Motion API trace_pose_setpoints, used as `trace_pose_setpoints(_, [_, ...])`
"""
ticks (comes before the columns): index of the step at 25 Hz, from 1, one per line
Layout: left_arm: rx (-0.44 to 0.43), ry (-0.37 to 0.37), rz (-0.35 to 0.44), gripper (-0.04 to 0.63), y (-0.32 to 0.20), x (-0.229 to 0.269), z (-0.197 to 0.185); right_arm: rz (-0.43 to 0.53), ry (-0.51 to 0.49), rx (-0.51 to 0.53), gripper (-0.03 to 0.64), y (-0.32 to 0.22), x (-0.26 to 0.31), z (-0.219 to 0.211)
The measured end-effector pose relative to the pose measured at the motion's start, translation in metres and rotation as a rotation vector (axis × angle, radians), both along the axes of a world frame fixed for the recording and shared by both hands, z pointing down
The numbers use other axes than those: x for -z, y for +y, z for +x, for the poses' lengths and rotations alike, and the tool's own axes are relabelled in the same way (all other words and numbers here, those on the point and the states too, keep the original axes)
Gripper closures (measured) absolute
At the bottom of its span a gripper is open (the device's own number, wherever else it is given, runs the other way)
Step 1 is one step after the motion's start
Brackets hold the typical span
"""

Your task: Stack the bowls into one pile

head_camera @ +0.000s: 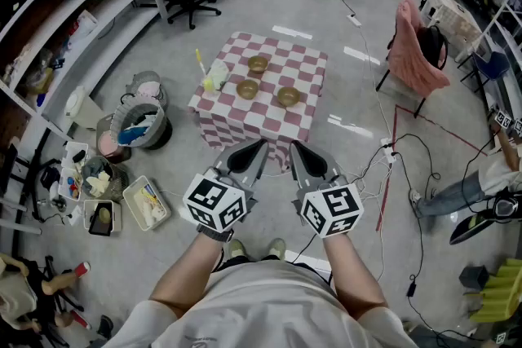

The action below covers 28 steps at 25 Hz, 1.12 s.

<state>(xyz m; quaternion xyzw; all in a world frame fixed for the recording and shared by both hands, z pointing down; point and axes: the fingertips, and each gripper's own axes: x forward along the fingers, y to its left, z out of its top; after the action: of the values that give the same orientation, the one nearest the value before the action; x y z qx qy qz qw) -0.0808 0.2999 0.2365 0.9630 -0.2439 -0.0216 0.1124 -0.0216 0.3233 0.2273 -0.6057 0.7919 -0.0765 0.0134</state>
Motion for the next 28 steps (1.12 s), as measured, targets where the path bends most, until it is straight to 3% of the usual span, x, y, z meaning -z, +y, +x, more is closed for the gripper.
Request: trace_pose_setpoints(28, [0.044,-0.032,0.000,0.589,0.004,-0.006,0.021,0.005,-0.073,0.053,0.607,0.006,-0.003,0.023])
